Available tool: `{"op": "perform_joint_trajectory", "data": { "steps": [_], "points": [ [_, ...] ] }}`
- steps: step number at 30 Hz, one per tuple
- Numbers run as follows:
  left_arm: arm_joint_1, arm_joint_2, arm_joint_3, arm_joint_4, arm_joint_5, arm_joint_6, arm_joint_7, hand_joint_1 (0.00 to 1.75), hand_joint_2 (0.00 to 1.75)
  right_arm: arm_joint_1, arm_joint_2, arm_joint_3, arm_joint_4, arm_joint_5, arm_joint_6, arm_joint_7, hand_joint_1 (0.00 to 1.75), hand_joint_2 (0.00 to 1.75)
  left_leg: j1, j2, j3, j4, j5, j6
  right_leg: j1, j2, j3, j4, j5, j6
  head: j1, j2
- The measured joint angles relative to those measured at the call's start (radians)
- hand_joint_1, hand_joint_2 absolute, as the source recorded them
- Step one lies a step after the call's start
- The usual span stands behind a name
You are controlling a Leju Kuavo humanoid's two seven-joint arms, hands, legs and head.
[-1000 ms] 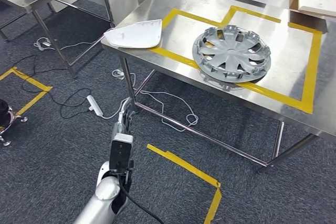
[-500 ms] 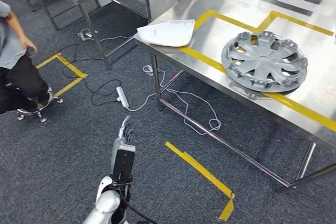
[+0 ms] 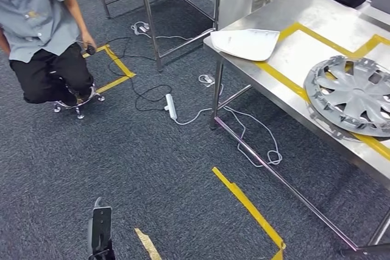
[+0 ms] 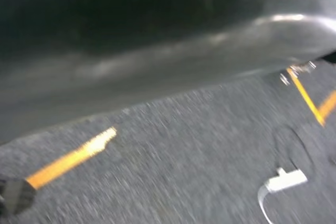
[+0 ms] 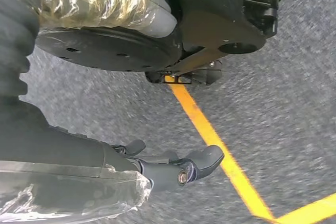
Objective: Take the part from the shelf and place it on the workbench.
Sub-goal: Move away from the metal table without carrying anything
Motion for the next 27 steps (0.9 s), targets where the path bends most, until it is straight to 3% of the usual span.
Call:
{"op": "perform_joint_trajectory", "data": {
  "steps": [1,3,5,7,8,10,12,14,15,16,18,20,21,23,25,27],
  "points": [
    [0.005,-0.004,0.020,0.003,-0.008,-0.003,0.002,0.00,0.00,0.000,0.000,-0.001,0.000,0.001,0.000,0.000,0.00,1.75,0.000,-0.017,0.001,0.002,0.000,-0.001,-0.001,0.007,0.022,-0.053,0.038,-0.001,0.000,0.000],
    [0.008,-0.012,0.049,0.007,-0.019,-0.007,0.004,0.00,0.00,-0.001,0.000,-0.003,-0.001,0.002,0.001,0.001,0.00,1.75,0.000,-0.048,-0.001,0.010,-0.002,-0.006,-0.006,0.047,0.085,-0.191,0.100,-0.005,0.000,0.000],
    [0.010,-0.018,0.070,0.009,-0.027,-0.009,0.008,0.00,0.00,-0.002,0.000,-0.006,-0.001,0.003,0.002,0.001,0.00,1.75,0.001,-0.072,-0.008,0.016,-0.002,-0.016,-0.008,0.080,0.119,-0.255,0.111,-0.009,0.000,0.000],
    [0.015,-0.022,0.095,0.014,-0.049,-0.011,0.018,0.00,0.00,-0.002,0.000,-0.009,-0.001,0.005,0.003,0.002,0.00,1.75,0.005,-0.092,-0.016,0.018,0.003,-0.029,-0.004,0.069,0.125,-0.258,0.110,-0.018,-0.001,0.000],
    [0.018,-0.023,0.117,0.020,-0.071,-0.014,0.023,0.00,0.00,-0.003,0.001,-0.011,-0.002,0.006,0.003,0.002,0.00,1.75,0.006,-0.084,-0.020,0.022,0.000,-0.035,-0.004,0.058,0.127,-0.260,0.113,-0.025,-0.001,0.000],
    [0.017,-0.025,0.178,0.044,-0.129,-0.028,0.026,0.00,0.00,-0.002,0.002,-0.015,-0.003,0.009,0.004,0.002,0.00,1.75,0.005,-0.035,-0.042,0.071,-0.034,-0.044,-0.005,0.033,0.130,-0.266,0.118,-0.037,-0.007,0.000],
    [0.003,-0.028,0.260,0.098,-0.204,-0.044,0.015,0.00,0.00,0.001,0.003,-0.018,-0.003,0.014,0.005,0.001,0.00,1.75,0.006,0.017,-0.098,0.194,-0.101,-0.053,-0.001,0.003,0.130,-0.267,0.117,-0.044,-0.012,0.000],
    [-0.019,-0.026,0.351,0.181,-0.282,-0.044,-0.010,0.00,0.00,0.002,0.003,-0.022,-0.003,0.020,0.006,0.002,0.00,1.75,0.010,0.030,-0.144,0.295,-0.135,-0.059,0.002,-0.029,0.130,-0.266,0.114,-0.046,-0.012,0.000],
    [-0.030,-0.023,0.398,0.232,-0.319,-0.033,-0.024,0.00,0.00,0.002,0.002,-0.024,-0.003,0.023,0.006,0.002,0.00,1.75,0.011,0.032,-0.142,0.295,-0.124,-0.059,0.002,-0.043,0.131,-0.266,0.113,-0.046,-0.012,0.000],
    [-0.041,-0.019,0.443,0.283,-0.353,-0.019,-0.037,0.00,0.00,0.002,0.002,-0.025,-0.003,0.027,0.006,0.003,0.00,1.75,0.011,0.037,-0.120,0.256,-0.096,-0.058,0.003,-0.056,0.133,-0.266,0.111,-0.046,-0.012,0.000],
    [-0.067,-0.007,0.520,0.389,-0.427,0.021,-0.033,0.00,0.00,0.001,0.002,-0.026,-0.003,0.032,0.008,0.003,0.00,1.75,0.005,0.074,-0.046,0.120,-0.035,-0.052,0.006,-0.081,0.138,-0.266,0.105,-0.041,-0.013,0.000],
    [-0.097,0.005,0.565,0.486,-0.508,0.064,0.003,0.00,0.00,0.000,0.002,-0.027,-0.003,0.035,0.011,0.003,0.00,1.75,-0.004,0.106,-0.003,0.034,-0.013,-0.042,0.011,-0.105,0.140,-0.264,0.097,-0.033,-0.013,0.000],
    [-0.109,0.012,0.579,0.532,-0.542,0.083,0.019,0.00,0.00,-0.001,0.002,-0.028,-0.003,0.037,0.013,0.002,0.00,1.75,-0.008,0.107,-0.001,0.025,-0.017,-0.038,0.013,-0.116,0.142,-0.264,0.095,-0.028,-0.013,0.000],
    [-0.120,0.027,0.601,0.608,-0.582,0.103,0.032,0.00,0.00,-0.005,0.001,-0.029,-0.003,0.040,0.014,0.002,0.00,1.75,-0.007,0.085,-0.002,0.020,-0.014,-0.026,0.011,-0.125,0.149,-0.264,0.088,-0.019,-0.014,0.000],
    [-0.129,0.038,0.618,0.664,-0.599,0.110,0.032,0.00,0.00,-0.007,0.000,-0.030,-0.003,0.042,0.015,0.003,0.00,1.75,-0.003,0.064,0.001,0.012,-0.009,-0.013,0.008,-0.081,0.135,-0.224,0.056,-0.010,-0.010,0.000],
    [-0.142,0.046,0.628,0.705,-0.610,0.112,0.032,0.00,0.00,-0.005,-0.001,-0.032,-0.003,0.042,0.016,0.004,0.00,1.75,-0.002,0.041,-0.001,0.010,-0.005,-0.005,0.006,-0.021,0.076,-0.100,-0.008,-0.008,-0.005,0.000]
  ]
}}
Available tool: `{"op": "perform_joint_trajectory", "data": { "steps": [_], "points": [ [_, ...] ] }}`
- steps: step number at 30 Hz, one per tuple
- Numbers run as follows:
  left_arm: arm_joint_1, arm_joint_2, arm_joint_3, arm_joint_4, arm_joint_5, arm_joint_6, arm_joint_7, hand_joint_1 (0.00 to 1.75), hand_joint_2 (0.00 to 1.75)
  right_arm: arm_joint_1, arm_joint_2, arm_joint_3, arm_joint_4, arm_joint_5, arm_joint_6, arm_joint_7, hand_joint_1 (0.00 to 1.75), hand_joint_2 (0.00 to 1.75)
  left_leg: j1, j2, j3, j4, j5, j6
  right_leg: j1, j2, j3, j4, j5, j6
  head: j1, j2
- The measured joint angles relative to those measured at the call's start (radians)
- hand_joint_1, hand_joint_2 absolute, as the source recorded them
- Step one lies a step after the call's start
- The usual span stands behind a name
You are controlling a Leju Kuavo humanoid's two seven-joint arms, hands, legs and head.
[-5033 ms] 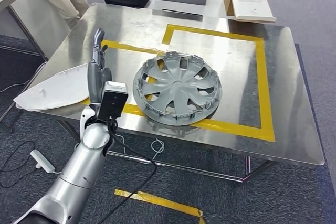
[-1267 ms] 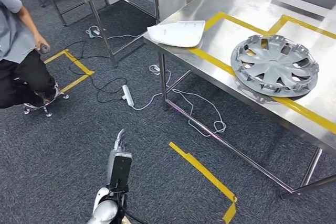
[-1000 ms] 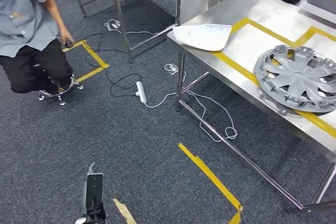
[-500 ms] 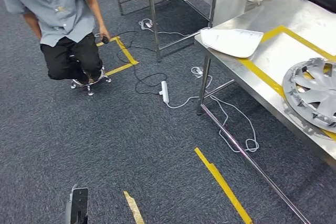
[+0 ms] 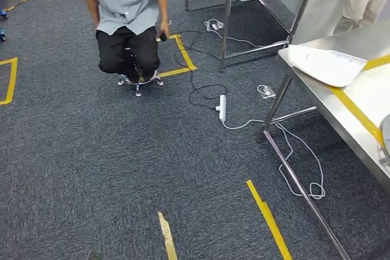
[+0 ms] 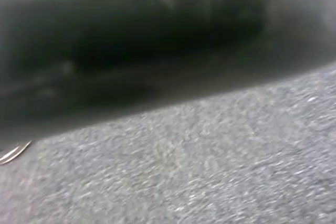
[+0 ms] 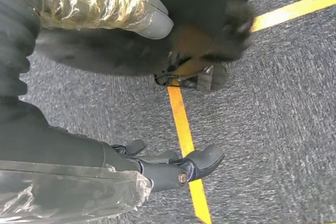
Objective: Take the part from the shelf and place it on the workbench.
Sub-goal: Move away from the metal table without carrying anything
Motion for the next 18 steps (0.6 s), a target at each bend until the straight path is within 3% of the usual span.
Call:
{"op": "perform_joint_trajectory", "data": {
  "steps": [2,3,5,7,9,11,13,15,17,18],
  "points": [
    [-0.011,0.004,0.007,0.034,-0.018,-0.003,0.013,0.00,0.00,0.001,-0.001,-0.002,0.000,0.001,0.001,0.000,0.00,1.75,-0.002,-0.027,-0.002,0.000,0.001,0.003,0.001,0.019,-0.062,0.119,-0.037,-0.001,0.001,0.000],
    [-0.014,0.005,0.010,0.051,-0.033,-0.006,0.030,0.00,0.00,0.000,-0.001,-0.002,0.000,0.001,0.002,0.000,0.00,1.75,-0.002,-0.041,-0.001,0.001,0.001,0.003,0.001,0.021,-0.072,0.131,-0.027,-0.002,0.001,0.000],
    [-0.018,0.008,0.010,0.079,-0.071,-0.012,0.074,0.00,0.00,-0.001,-0.002,-0.005,0.000,0.004,0.004,0.000,0.00,1.75,-0.002,-0.069,0.003,0.002,0.001,0.002,-0.001,0.035,-0.034,0.032,0.048,-0.006,0.001,0.000],
    [-0.022,0.009,0.008,0.101,-0.099,-0.019,0.106,0.00,0.00,0.000,-0.002,-0.008,0.000,0.004,0.005,0.000,0.00,1.75,-0.003,-0.096,0.002,0.005,0.001,-0.003,-0.006,0.082,0.022,-0.101,0.106,-0.009,0.001,0.000],
    [-0.024,0.009,0.006,0.116,-0.111,-0.022,0.117,0.00,0.00,0.000,-0.003,-0.010,0.000,0.004,0.006,0.000,0.00,1.75,-0.002,-0.118,-0.006,0.008,0.004,-0.014,-0.008,0.109,0.046,-0.152,0.114,-0.011,0.001,0.000],
    [-0.024,0.011,0.005,0.129,-0.114,-0.022,0.121,0.00,0.00,0.000,-0.002,-0.010,0.000,0.004,0.006,-0.001,0.00,1.75,0.002,-0.133,-0.015,0.010,0.008,-0.026,-0.006,0.090,0.052,-0.157,0.117,-0.019,0.001,0.000],
    [-0.024,0.013,0.005,0.139,-0.114,-0.022,0.123,0.00,0.00,-0.001,-0.002,-0.011,0.000,0.005,0.006,-0.001,0.00,1.75,0.000,-0.094,-0.030,0.042,-0.014,-0.036,-0.007,0.064,0.056,-0.162,0.121,-0.030,-0.005,0.000],
    [-0.027,0.014,0.004,0.145,-0.117,-0.025,0.124,0.00,0.00,0.002,-0.003,-0.011,0.000,0.005,0.006,-0.002,0.00,1.75,0.000,-0.034,-0.080,0.152,-0.077,-0.044,-0.005,0.031,0.058,-0.165,0.121,-0.038,-0.011,0.000],
    [-0.031,0.014,0.000,0.149,-0.126,-0.036,0.128,0.00,0.00,0.004,-0.003,-0.012,0.000,0.005,0.005,-0.002,0.00,1.75,0.005,-0.013,-0.138,0.279,-0.130,-0.051,-0.002,-0.004,0.059,-0.165,0.118,-0.042,-0.012,0.000],
    [-0.030,0.014,-0.003,0.152,-0.133,-0.044,0.131,0.00,0.00,0.004,-0.003,-0.012,0.000,0.005,0.005,-0.002,0.00,1.75,0.008,-0.010,-0.148,0.303,-0.131,-0.053,-0.001,-0.019,0.059,-0.165,0.116,-0.042,-0.013,0.000]
  ]
}}
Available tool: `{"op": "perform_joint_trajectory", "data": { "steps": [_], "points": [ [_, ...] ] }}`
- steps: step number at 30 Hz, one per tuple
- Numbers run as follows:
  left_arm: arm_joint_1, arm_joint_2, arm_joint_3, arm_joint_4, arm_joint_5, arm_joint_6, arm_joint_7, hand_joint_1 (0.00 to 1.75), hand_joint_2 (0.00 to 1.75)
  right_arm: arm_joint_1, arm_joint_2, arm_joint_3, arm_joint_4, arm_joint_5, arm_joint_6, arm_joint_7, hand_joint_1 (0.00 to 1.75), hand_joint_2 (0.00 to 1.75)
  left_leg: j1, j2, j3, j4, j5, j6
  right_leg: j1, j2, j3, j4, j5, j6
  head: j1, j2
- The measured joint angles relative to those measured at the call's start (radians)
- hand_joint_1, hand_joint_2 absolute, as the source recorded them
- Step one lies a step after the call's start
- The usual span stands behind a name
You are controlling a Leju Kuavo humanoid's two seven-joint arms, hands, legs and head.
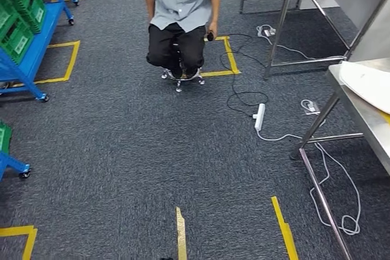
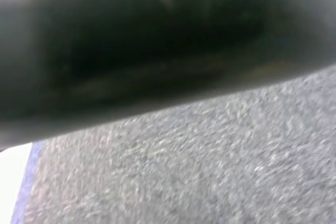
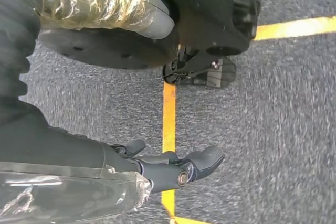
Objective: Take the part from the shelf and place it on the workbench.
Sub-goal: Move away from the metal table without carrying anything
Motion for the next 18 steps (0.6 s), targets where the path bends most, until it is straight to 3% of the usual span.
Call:
{"op": "perform_joint_trajectory", "data": {
  "steps": [1,2,4,6,8,9,11,12,14,15,16,18],
  "points": [
    [0.002,0.000,-0.004,0.003,-0.007,-0.008,0.003,0.00,0.00,-0.001,0.000,0.000,0.000,0.000,0.000,0.000,0.00,1.75,0.002,0.004,0.011,-0.018,0.019,0.000,0.000,-0.013,0.002,0.000,-0.002,0.001,0.000,0.000],
    [0.003,0.000,-0.009,0.005,-0.013,-0.015,0.006,0.00,0.00,-0.002,0.000,0.000,0.000,0.001,0.000,0.000,0.00,1.75,0.003,0.012,0.041,-0.072,0.053,0.001,0.001,-0.026,0.004,0.000,-0.004,0.002,0.000,0.000],
    [0.003,0.000,-0.016,0.008,-0.024,-0.025,0.009,0.00,0.00,-0.003,0.000,-0.001,0.000,0.002,-0.001,0.001,0.00,1.75,-0.003,0.061,0.117,-0.212,0.109,0.008,0.004,-0.048,0.010,0.001,-0.010,0.008,-0.002,0.000],
    [-0.001,0.000,-0.022,0.009,-0.032,-0.028,0.011,0.00,0.00,-0.003,0.000,-0.001,0.000,0.002,-0.001,0.002,0.00,1.75,-0.013,0.096,0.150,-0.281,0.120,0.020,0.010,-0.069,0.013,0.003,-0.018,0.017,-0.002,0.000],
    [0.000,0.001,-0.028,0.011,-0.034,-0.028,0.012,0.00,0.00,-0.005,0.000,-0.002,0.000,0.003,-0.001,0.003,0.00,1.75,-0.016,0.079,0.148,-0.288,0.118,0.032,0.011,-0.090,0.019,0.001,-0.023,0.027,-0.001,0.000],
    [0.002,0.001,-0.031,0.012,-0.035,-0.029,0.013,0.00,0.00,-0.006,0.000,-0.002,0.000,0.003,-0.001,0.003,0.00,1.75,-0.015,0.067,0.149,-0.291,0.120,0.038,0.009,-0.080,0.020,0.005,-0.029,0.032,0.000,0.000],
    [0.004,0.002,-0.035,0.013,-0.039,-0.033,0.015,0.00,0.00,-0.008,-0.001,-0.002,0.000,0.003,-0.002,0.003,0.00,1.75,-0.010,0.042,0.151,-0.298,0.126,0.050,0.004,-0.024,-0.006,0.062,-0.068,0.041,0.004,0.000],
    [0.003,0.001,-0.036,0.014,-0.041,-0.035,0.016,0.00,0.00,-0.007,-0.002,-0.002,0.000,0.003,-0.003,0.003,0.00,1.75,-0.008,0.029,0.151,-0.299,0.127,0.053,0.002,0.010,-0.036,0.123,-0.099,0.043,0.007,0.000],
    [0.000,-0.001,-0.037,0.014,-0.044,-0.041,0.017,0.00,0.00,-0.005,-0.004,-0.003,0.000,0.003,-0.004,0.003,0.00,1.75,-0.009,0.000,0.150,-0.299,0.127,0.057,0.001,0.035,-0.107,0.260,-0.149,0.045,0.010,0.000],
    [0.000,-0.002,-0.038,0.015,-0.045,-0.043,0.017,0.00,0.00,-0.005,-0.005,-0.003,0.000,0.003,-0.005,0.003,0.00,1.75,-0.009,-0.015,0.151,-0.299,0.127,0.057,0.001,0.038,-0.129,0.295,-0.149,0.045,0.010,0.000],
    [0.001,-0.002,-0.038,0.016,-0.046,-0.044,0.017,0.00,0.00,-0.006,-0.006,-0.003,0.000,0.003,-0.006,0.004,0.00,1.75,-0.009,-0.031,0.153,-0.298,0.127,0.057,0.001,0.040,-0.134,0.290,-0.129,0.044,0.011,0.000],
    [0.001,-0.004,-0.038,0.016,-0.048,-0.045,0.017,0.00,0.00,-0.008,-0.008,-0.004,0.000,0.003,-0.008,0.007,0.00,1.75,-0.008,-0.061,0.158,-0.298,0.126,0.055,-0.002,0.060,-0.090,0.172,-0.048,0.042,0.011,0.000]
  ]
}}
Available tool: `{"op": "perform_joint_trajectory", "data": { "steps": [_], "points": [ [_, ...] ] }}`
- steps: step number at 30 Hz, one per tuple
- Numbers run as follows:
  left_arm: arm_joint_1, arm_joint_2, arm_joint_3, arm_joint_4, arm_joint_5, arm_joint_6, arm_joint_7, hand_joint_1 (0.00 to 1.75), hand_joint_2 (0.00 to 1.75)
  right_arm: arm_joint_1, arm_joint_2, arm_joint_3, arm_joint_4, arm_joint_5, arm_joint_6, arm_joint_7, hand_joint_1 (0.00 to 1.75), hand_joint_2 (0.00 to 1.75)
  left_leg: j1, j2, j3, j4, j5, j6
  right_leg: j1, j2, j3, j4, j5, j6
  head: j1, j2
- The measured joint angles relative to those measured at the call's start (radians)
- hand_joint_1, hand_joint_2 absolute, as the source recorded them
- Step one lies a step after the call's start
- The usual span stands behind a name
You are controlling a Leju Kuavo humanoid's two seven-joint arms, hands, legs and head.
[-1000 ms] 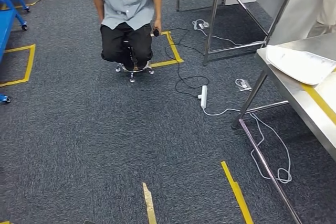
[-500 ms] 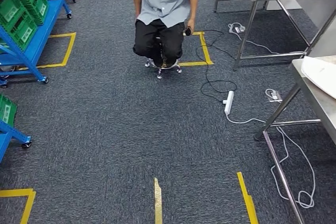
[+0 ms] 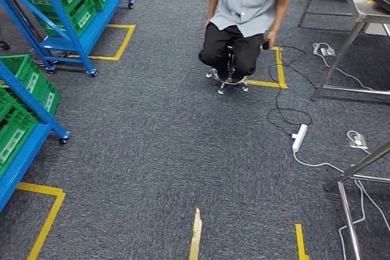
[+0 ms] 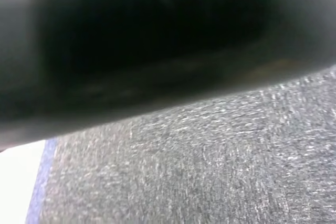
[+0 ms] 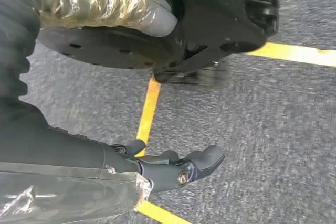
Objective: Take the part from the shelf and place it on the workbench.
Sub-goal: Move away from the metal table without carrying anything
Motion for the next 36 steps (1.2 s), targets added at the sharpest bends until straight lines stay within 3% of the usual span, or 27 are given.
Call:
{"op": "perform_joint_trajectory", "data": {
  "steps": [2,3,5,6,8,10,12,13,15,16,17,19,21,23,25,27,28,30,32,34,36],
  "points": [
    [-0.001,-0.002,0.000,0.000,-0.003,0.000,-0.001,0.00,0.00,0.002,-0.002,-0.001,0.000,0.000,-0.002,0.002,0.00,1.75,-0.001,-0.027,-0.002,0.004,-0.001,-0.008,-0.006,0.046,0.051,-0.119,0.048,-0.002,0.000,0.000],
    [-0.001,-0.002,0.000,0.000,-0.005,0.000,-0.001,0.00,0.00,0.002,-0.002,-0.001,0.000,0.000,-0.003,0.002,0.00,1.75,-0.001,-0.038,-0.005,0.006,0.000,-0.013,-0.007,0.062,0.065,-0.146,0.052,-0.003,0.001,0.000],
    [0.001,-0.003,0.000,0.001,-0.007,0.001,-0.002,0.00,0.00,0.003,-0.003,-0.002,0.000,0.000,-0.004,0.003,0.00,1.75,0.003,-0.059,-0.014,0.007,0.005,-0.025,-0.005,0.056,0.072,-0.156,0.049,-0.011,0.000,0.000],
    [0.002,-0.003,0.000,0.002,-0.007,0.001,-0.002,0.00,0.00,0.003,-0.004,-0.003,0.000,0.000,-0.005,0.003,0.00,1.75,0.005,-0.056,-0.017,0.010,0.002,-0.030,-0.004,0.045,0.075,-0.158,0.052,-0.016,-0.001,0.000],
    [0.003,-0.003,-0.001,0.003,-0.009,0.002,-0.002,0.00,0.00,0.004,-0.004,-0.004,0.000,0.001,-0.005,0.003,0.00,1.75,0.003,-0.010,-0.038,0.055,-0.030,-0.039,-0.004,0.019,0.079,-0.164,0.055,-0.027,-0.006,0.000],
    [0.000,-0.004,-0.001,0.003,-0.013,0.002,-0.002,0.00,0.00,0.007,-0.005,-0.004,0.000,0.003,-0.005,0.003,0.00,1.75,0.003,0.045,-0.096,0.177,-0.095,-0.046,-0.001,-0.013,0.080,-0.165,0.053,-0.034,-0.011,0.000],
    [-0.001,-0.006,-0.001,0.003,-0.016,0.002,-0.002,0.00,0.00,0.010,-0.007,-0.005,0.000,0.006,-0.006,0.003,0.00,1.75,0.006,0.060,-0.148,0.287,-0.132,-0.051,0.002,-0.047,0.081,-0.165,0.049,-0.038,-0.011,0.000],
    [0.000,-0.006,-0.001,0.003,-0.016,0.002,-0.001,0.00,0.00,0.010,-0.007,-0.006,0.000,0.007,-0.006,0.003,0.00,1.75,0.007,0.062,-0.151,0.295,-0.122,-0.051,0.003,-0.062,0.082,-0.165,0.047,-0.039,-0.011,0.000],
    [0.003,-0.006,-0.001,0.003,-0.017,0.002,0.000,0.00,0.00,0.008,-0.008,-0.006,0.000,0.008,-0.006,0.003,0.00,1.75,0.007,0.077,-0.104,0.207,-0.059,-0.046,0.004,-0.087,0.089,-0.165,0.043,-0.038,-0.012,0.000],
    [0.003,-0.006,-0.001,0.003,-0.017,0.002,0.000,0.00,0.00,0.007,-0.008,-0.006,0.000,0.008,-0.006,0.002,0.00,1.75,0.003,0.099,-0.069,0.141,-0.028,-0.041,0.007,-0.099,0.092,-0.165,0.039,-0.036,-0.013,0.000],
    [0.001,-0.006,-0.001,0.003,-0.017,0.002,0.000,0.00,0.00,0.006,-0.008,-0.006,0.000,0.008,-0.006,0.002,0.00,1.75,-0.002,0.121,-0.039,0.082,-0.011,-0.034,0.010,-0.110,0.094,-0.164,0.034,-0.032,-0.014,0.000],
    [-0.004,-0.006,-0.001,0.003,-0.018,0.002,0.000,0.00,0.00,0.006,-0.008,-0.006,0.000,0.009,-0.006,0.002,0.00,1.75,-0.011,0.148,-0.012,0.026,-0.009,-0.021,0.015,-0.134,0.097,-0.162,0.026,-0.024,-0.015,0.000],
    [-0.002,-0.006,-0.001,0.004,-0.018,0.002,0.000,0.00,0.00,0.003,-0.008,-0.006,0.000,0.009,-0.006,0.002,0.00,1.75,-0.010,0.129,-0.011,0.015,-0.010,-0.012,0.015,-0.148,0.102,-0.161,0.020,-0.014,-0.014,0.000],
    [0.002,-0.007,-0.001,0.005,-0.017,0.002,0.000,0.00,0.00,0.000,-0.009,-0.006,0.000,0.009,-0.006,0.002,0.00,1.75,-0.004,0.106,-0.007,0.006,-0.004,-0.002,0.010,-0.101,0.088,-0.123,-0.006,-0.004,-0.011,0.000],
    [-0.002,-0.008,-0.001,0.005,-0.017,0.001,0.000,0.00,0.00,0.002,-0.009,-0.007,0.000,0.008,-0.006,0.002,0.00,1.75,-0.001,0.080,-0.005,0.003,-0.001,0.005,0.005,-0.038,0.029,-0.004,-0.063,0.004,-0.006,0.000],
    [-0.004,-0.010,-0.001,0.005,-0.017,-0.001,0.000,0.00,0.00,0.004,-0.010,-0.008,0.000,0.007,-0.006,0.003,0.00,1.75,-0.001,0.052,-0.005,0.003,-0.001,0.007,0.003,-0.022,-0.037,0.115,-0.099,0.009,-0.004,0.000],
    [-0.003,-0.010,-0.001,0.005,-0.017,-0.002,0.000,0.00,0.00,0.002,-0.011,-0.008,0.000,0.007,-0.006,0.003,0.00,1.75,-0.001,0.038,-0.004,0.004,-0.002,0.007,0.002,-0.021,-0.051,0.129,-0.089,0.011,-0.004,0.000],
    [-0.002,-0.010,-0.001,0.005,-0.016,-0.008,-0.006,0.00,0.00,0.001,-0.012,-0.009,0.000,0.008,-0.006,0.006,0.00,1.75,0.001,0.007,0.001,0.005,-0.004,0.004,-0.003,-0.010,-0.022,0.042,-0.015,0.014,-0.004,0.000],
    [-0.002,-0.010,-0.001,0.005,-0.012,-0.020,-0.022,0.00,0.00,0.004,-0.014,-0.009,0.000,0.008,-0.005,0.007,0.00,1.75,0.001,-0.023,0.002,0.011,-0.007,-0.005,-0.011,0.037,0.034,-0.088,0.043,0.014,-0.001,0.000],
    [-0.002,-0.010,-0.001,0.005,-0.006,-0.034,-0.045,0.00,0.00,0.005,-0.014,-0.009,0.001,0.008,-0.005,0.006,0.00,1.75,0.003,-0.045,-0.007,0.016,-0.006,-0.018,-0.013,0.069,0.060,-0.140,0.048,0.007,0.000,0.000],
    [0.002,-0.009,0.000,0.005,0.002,-0.048,-0.067,0.00,0.00,0.005,-0.014,-0.009,0.001,0.008,-0.005,0.006,0.00,1.75,0.007,-0.063,-0.016,0.017,-0.002,-0.029,-0.011,0.051,0.065,-0.144,0.050,-0.006,0.000,0.000]
  ]
}}
